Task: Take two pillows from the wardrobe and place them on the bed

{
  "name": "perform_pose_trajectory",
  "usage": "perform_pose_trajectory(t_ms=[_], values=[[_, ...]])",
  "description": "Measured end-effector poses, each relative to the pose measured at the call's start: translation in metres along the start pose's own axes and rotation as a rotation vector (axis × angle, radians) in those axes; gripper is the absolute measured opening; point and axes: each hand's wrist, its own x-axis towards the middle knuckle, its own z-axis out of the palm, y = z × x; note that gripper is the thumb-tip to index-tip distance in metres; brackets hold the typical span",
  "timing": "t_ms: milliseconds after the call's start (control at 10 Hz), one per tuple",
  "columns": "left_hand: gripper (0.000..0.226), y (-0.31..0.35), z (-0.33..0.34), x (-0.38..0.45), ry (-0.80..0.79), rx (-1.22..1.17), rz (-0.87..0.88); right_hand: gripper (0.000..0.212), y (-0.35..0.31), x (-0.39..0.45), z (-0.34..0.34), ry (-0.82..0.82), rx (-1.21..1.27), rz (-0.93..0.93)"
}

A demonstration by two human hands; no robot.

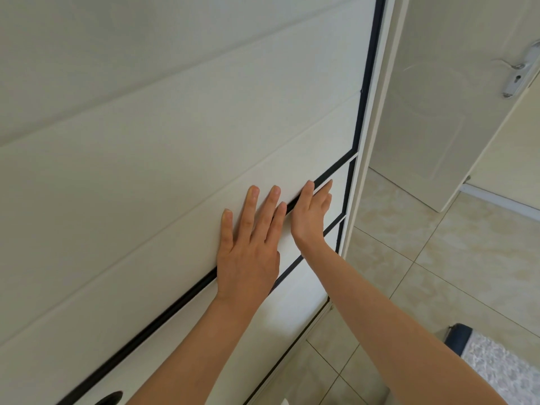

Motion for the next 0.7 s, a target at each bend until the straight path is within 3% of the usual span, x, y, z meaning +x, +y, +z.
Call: perform_pose_trajectory(t_ms=[300, 500, 700], values=[[0.082, 0.004, -0.016, -0.001, -0.153, -0.077, -0.04, 0.065, -0.007, 0.005, -0.032, -0.042, -0.098, 0.002], [0.059, 0.004, -0.036, -0.013, -0.095, -0.33, -0.009, 0.06, 0.005, -0.04, -0.046, -0.081, -0.238, -0.039], [0.046, -0.008, -0.03, -0.08, -0.1, -0.608, 0.03, 0.047, 0.03, -0.105, -0.044, -0.034, -0.304, -0.061]])
